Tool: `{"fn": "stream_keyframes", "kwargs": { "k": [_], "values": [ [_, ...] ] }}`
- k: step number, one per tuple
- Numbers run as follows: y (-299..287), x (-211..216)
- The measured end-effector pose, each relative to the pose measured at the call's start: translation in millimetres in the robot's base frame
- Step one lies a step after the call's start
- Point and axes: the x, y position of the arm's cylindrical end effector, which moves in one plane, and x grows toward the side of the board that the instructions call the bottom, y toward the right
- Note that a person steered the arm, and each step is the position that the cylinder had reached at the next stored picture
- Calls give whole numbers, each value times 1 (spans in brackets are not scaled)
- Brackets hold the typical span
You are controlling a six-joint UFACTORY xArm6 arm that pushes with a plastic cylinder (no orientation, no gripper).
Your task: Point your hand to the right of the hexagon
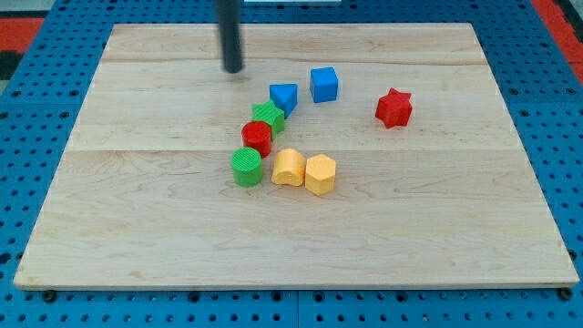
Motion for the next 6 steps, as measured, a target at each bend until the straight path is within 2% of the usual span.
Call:
{"fn": "stream_keyframes", "kwargs": {
  "k": [2, 3, 4, 5, 6],
  "values": [
    [-23, 215],
    [-3, 279],
    [95, 275],
    [211, 252],
    [228, 193]
  ]
}}
